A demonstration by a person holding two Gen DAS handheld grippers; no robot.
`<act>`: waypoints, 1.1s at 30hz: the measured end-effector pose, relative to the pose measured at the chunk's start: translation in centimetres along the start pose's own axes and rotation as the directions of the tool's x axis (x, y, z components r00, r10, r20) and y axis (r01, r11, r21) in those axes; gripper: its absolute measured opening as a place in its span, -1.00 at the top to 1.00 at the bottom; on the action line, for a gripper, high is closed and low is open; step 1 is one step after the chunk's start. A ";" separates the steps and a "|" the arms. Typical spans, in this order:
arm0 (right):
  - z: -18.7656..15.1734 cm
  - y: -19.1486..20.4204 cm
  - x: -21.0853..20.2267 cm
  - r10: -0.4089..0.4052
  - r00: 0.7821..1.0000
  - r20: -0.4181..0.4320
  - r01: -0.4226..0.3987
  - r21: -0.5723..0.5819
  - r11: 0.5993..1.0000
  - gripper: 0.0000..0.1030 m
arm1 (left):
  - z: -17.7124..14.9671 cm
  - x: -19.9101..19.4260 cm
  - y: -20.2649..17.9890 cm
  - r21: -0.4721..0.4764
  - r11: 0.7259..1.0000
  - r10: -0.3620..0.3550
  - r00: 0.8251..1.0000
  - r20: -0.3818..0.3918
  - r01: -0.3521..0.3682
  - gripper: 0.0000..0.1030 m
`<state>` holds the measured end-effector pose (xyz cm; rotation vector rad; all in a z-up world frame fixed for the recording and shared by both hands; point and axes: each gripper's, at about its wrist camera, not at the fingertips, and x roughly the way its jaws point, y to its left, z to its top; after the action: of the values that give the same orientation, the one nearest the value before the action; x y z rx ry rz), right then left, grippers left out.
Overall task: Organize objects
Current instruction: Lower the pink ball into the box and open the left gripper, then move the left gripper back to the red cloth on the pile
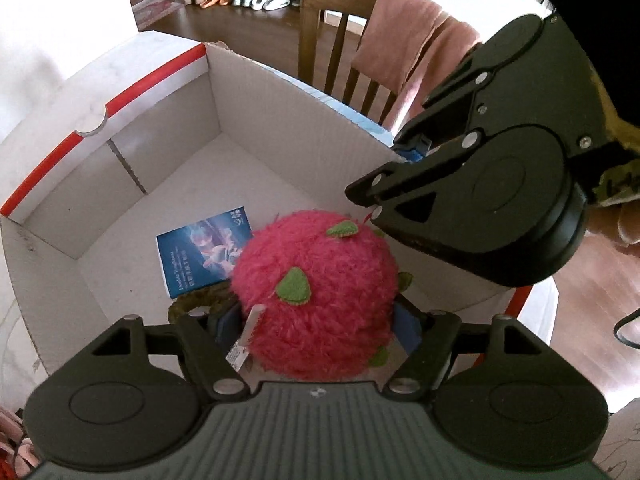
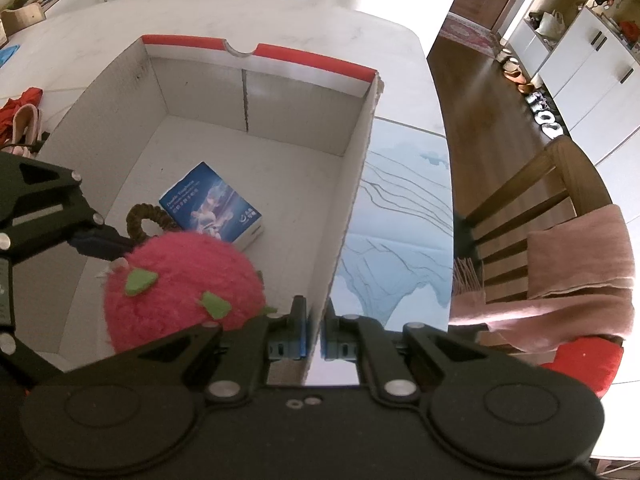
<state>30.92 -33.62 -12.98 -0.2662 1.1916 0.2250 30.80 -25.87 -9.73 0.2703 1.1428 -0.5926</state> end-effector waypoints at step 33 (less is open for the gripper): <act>-0.1 0.0 0.1 0.010 1.000 -0.012 -0.010 0.000 1.000 0.91 | -9.6 -16.3 11.8 -0.399 0.910 0.204 0.958 0.202 -0.110 -0.66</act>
<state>30.89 -33.66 -13.14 -0.2617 1.2052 0.2324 25.44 -6.55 0.14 -0.0481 0.9661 -0.2384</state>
